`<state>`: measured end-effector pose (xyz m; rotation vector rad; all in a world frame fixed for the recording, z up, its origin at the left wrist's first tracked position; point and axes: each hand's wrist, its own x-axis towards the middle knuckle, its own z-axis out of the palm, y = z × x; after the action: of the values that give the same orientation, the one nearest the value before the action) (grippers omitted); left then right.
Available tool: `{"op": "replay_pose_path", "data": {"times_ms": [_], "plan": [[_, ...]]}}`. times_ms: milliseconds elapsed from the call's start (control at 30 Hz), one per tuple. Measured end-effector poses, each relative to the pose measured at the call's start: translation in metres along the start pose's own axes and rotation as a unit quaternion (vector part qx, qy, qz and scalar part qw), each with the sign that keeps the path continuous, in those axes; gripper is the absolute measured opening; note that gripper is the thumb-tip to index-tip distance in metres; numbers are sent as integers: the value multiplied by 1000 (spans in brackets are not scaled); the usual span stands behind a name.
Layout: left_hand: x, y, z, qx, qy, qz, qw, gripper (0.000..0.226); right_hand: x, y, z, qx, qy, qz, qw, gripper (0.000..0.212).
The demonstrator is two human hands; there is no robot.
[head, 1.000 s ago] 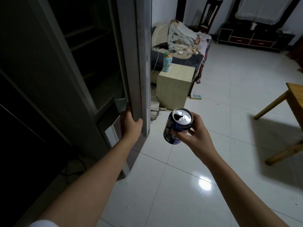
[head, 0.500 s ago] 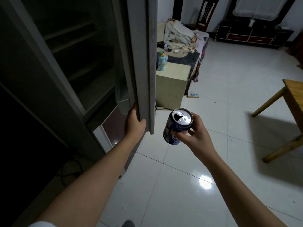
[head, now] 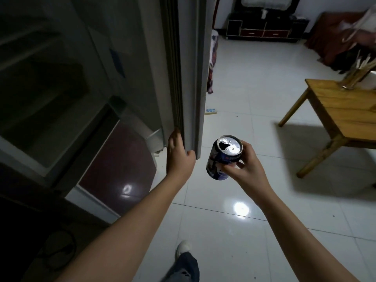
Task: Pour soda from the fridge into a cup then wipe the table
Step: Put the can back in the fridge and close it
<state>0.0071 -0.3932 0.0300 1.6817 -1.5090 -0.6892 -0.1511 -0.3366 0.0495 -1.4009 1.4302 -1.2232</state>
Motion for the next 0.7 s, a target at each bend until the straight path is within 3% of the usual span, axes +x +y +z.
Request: {"op": "replay_pose_path", "data": {"times_ms": [367,700], "plan": [[77,36,78,8,-62,76,995,69,86,21,-52,-13,79,20,997,62],[150,74,146,34,-70,78,994,71,165,45,-105,-10,64,31,997,62]]}}
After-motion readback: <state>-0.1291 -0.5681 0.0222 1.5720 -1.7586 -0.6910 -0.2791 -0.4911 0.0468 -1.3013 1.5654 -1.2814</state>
